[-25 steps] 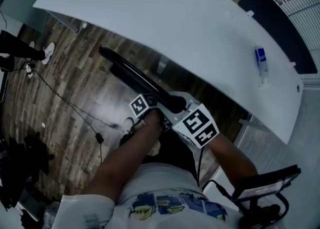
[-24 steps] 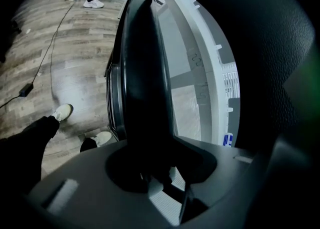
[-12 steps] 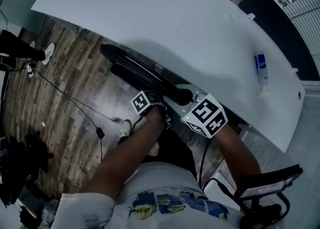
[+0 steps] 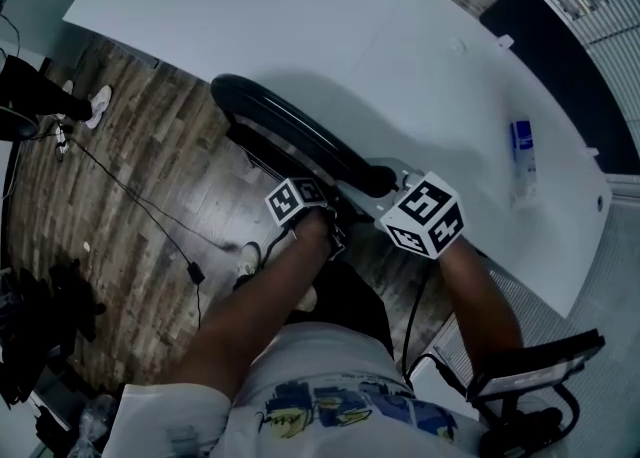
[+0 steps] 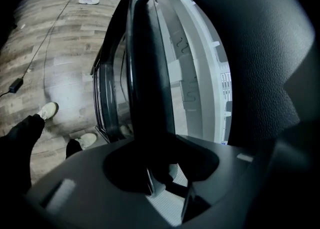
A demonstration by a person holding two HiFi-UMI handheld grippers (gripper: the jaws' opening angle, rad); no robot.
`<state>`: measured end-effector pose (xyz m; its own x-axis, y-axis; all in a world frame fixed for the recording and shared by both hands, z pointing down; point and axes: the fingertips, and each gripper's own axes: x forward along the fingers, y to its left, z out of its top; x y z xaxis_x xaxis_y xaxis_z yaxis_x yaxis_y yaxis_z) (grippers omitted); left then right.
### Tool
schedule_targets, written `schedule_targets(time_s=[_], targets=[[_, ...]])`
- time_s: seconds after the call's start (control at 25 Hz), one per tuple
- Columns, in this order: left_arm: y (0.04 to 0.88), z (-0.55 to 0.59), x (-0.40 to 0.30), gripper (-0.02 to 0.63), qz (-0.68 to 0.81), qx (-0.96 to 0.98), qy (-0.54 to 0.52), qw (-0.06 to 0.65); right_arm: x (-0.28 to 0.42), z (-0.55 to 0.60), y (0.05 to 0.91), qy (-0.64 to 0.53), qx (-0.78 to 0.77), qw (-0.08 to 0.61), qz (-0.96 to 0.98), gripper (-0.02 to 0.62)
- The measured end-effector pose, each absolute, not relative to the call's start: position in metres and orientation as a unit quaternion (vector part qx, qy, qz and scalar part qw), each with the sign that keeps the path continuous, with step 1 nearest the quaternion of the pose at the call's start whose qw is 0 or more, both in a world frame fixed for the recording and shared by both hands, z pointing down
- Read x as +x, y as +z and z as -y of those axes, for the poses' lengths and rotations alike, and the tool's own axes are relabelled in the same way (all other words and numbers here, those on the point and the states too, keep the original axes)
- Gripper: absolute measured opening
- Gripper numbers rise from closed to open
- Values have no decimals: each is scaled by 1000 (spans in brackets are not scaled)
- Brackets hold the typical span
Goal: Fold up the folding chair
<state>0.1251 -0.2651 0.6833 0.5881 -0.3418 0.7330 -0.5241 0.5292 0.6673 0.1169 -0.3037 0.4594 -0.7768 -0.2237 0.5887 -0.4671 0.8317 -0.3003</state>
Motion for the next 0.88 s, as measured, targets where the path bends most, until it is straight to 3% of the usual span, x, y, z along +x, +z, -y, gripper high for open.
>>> schedule_targets(time_s=[0.88], targets=[[683, 274, 128, 209, 417, 539, 97, 725, 120, 317, 461, 230, 185, 276, 915, 91]])
